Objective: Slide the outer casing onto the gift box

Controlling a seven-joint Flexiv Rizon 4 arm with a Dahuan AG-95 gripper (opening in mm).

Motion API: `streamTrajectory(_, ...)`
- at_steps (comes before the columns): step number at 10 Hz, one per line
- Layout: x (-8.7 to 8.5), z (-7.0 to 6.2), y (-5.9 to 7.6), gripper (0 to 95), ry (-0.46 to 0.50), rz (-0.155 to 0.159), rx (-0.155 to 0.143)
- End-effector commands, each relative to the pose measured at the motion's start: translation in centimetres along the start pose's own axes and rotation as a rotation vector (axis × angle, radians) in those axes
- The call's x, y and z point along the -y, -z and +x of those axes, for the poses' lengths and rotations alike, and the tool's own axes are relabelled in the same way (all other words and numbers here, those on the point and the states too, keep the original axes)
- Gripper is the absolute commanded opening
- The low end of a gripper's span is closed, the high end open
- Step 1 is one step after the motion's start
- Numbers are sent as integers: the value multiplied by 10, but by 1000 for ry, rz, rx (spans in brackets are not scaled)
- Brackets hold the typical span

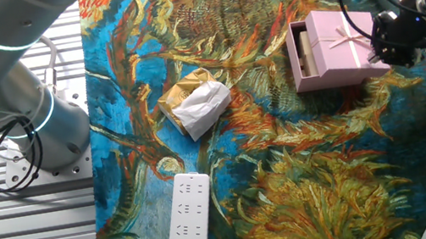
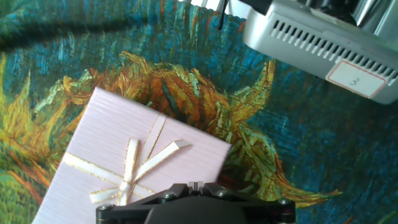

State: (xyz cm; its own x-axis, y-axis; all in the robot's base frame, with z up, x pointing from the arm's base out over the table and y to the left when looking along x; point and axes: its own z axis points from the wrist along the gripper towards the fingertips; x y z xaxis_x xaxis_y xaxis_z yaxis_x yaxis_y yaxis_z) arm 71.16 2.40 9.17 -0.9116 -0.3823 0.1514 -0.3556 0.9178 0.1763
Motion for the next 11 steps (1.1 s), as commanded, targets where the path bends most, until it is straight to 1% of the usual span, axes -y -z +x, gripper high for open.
streamTrajectory(1,-3,1,-1,0,-17,7,0)
streamTrajectory(3,-8,0,-2,0,-32,13,-6)
streamTrajectory(5,-13,-2,-3,0,-52,23,-26)
streamTrajectory(7,-20,-4,-4,0,-98,41,-102)
streamTrajectory(8,-22,-5,-4,0,-108,46,-126)
streamTrajectory(9,-25,-6,-3,0,-124,48,-157)
streamTrajectory(10,-30,-7,-1,0,-140,46,-169)
streamTrajectory(11,-33,-8,0,0,-148,47,-172)
